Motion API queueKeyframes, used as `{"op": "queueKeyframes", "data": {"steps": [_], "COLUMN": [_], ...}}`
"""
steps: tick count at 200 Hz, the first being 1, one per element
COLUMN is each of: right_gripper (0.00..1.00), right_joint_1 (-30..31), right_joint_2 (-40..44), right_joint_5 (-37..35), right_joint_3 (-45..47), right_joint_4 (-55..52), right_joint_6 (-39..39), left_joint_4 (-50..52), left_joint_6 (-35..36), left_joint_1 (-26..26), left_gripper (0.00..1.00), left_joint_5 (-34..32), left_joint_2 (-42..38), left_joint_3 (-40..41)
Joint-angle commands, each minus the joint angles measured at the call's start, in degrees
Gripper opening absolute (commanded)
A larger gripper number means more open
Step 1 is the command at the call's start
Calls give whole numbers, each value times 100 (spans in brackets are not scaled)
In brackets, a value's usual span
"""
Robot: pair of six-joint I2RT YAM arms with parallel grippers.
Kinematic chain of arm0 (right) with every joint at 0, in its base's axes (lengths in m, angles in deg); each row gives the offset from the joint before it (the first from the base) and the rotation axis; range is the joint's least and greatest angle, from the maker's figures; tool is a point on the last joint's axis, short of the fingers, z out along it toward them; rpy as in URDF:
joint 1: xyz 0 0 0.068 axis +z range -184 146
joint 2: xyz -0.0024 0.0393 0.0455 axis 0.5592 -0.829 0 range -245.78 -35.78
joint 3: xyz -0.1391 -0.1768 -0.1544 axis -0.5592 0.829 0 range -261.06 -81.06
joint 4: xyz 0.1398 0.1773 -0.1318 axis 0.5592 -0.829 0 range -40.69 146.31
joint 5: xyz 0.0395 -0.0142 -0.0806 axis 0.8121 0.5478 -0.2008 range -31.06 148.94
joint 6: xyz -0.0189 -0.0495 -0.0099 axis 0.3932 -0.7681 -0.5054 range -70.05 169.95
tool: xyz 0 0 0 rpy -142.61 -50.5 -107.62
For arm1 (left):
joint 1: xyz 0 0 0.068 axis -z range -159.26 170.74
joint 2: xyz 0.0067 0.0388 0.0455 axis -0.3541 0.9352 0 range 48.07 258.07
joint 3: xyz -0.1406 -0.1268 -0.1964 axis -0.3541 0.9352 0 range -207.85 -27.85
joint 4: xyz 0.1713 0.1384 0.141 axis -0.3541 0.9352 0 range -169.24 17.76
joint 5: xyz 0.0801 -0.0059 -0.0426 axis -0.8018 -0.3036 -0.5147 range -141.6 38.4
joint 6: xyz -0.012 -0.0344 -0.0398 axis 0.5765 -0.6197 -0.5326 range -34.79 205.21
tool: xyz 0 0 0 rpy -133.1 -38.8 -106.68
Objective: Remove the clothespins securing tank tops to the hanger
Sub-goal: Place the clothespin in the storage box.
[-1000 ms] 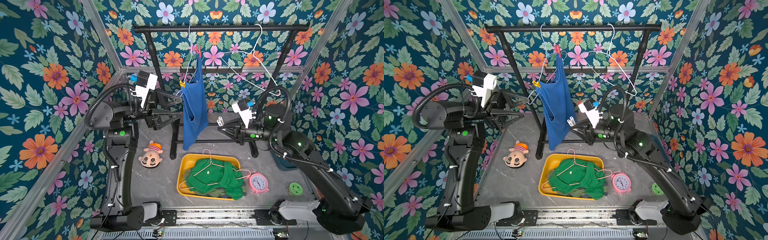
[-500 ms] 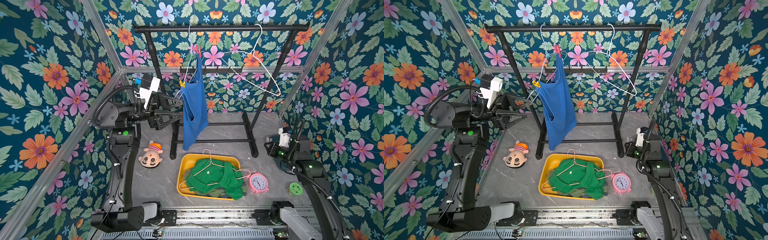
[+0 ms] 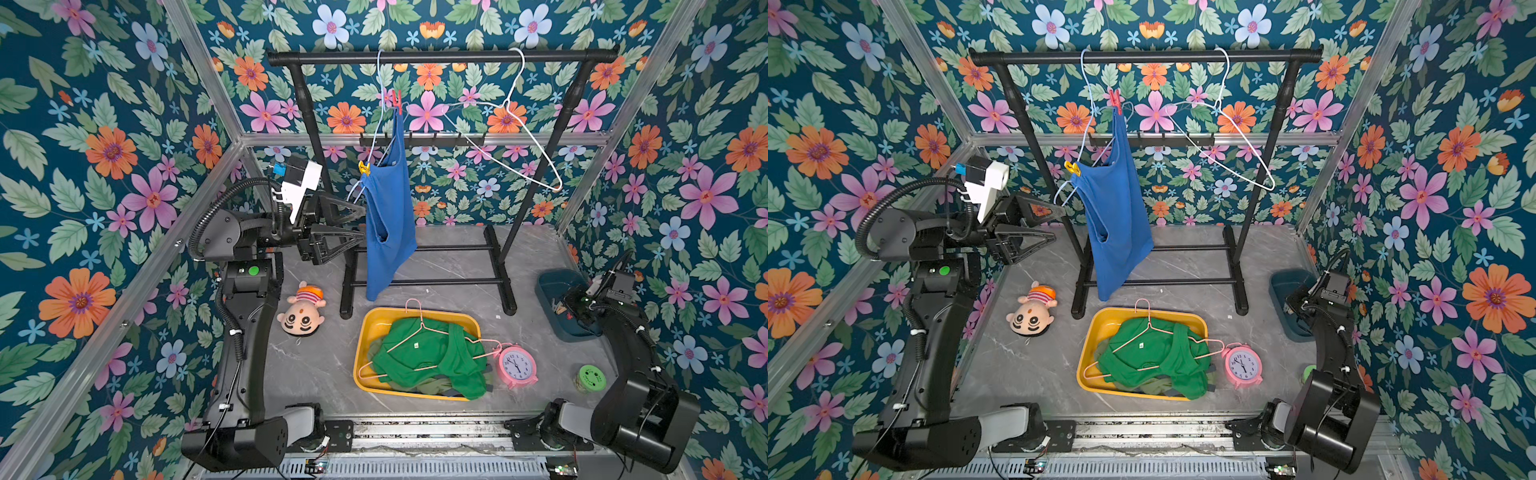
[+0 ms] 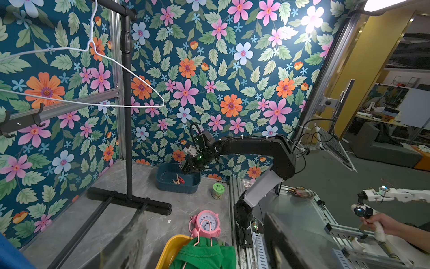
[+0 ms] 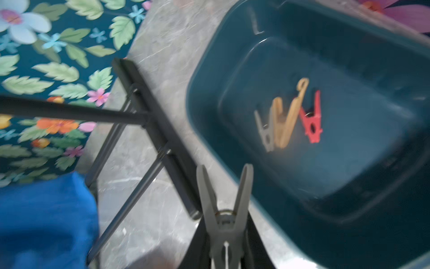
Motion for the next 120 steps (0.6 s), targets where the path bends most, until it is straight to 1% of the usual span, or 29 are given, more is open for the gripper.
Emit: {"op": "queueKeyframes", "data": {"steps": [1,20,34,49,60,83,108,120], "right_gripper": [7,9,16,21,27,37,42,43], "right_joint_1": [-82,-118,-143,-148,-152,-151,-152,-147], "right_joint_2": [-607,-1094,-1436,-1708,-1801,-1927,-1985,-1985], "right_joint_5": [-177,-245,-153,-144,-153,-298,-415,-364], "right_joint_3": [-236,-361,-452,-616,-634,-751,-904,-919], "right_joint_4": [283,306,358,209,240,153,-33,-32], "right_joint_6": [-168,-179,-205,-224,-175,-193,-297,-292], "left_joint_4": [-143,-156,-169,-168,-173,-175,-172,-175], "left_joint_6": [-6,-7,1,8,9,32,43,43], "left_joint_1": [-1,-5,1,-7,0,-7,-7,-7], "left_gripper": [81,81,81,81,81,81,81,81], "left_joint_5": [187,178,169,163,154,123,158,176], "left_joint_2": [26,26,0,-52,-81,-139,-202,-217], "left_joint_3": [-41,17,80,157,202,289,348,376]}}
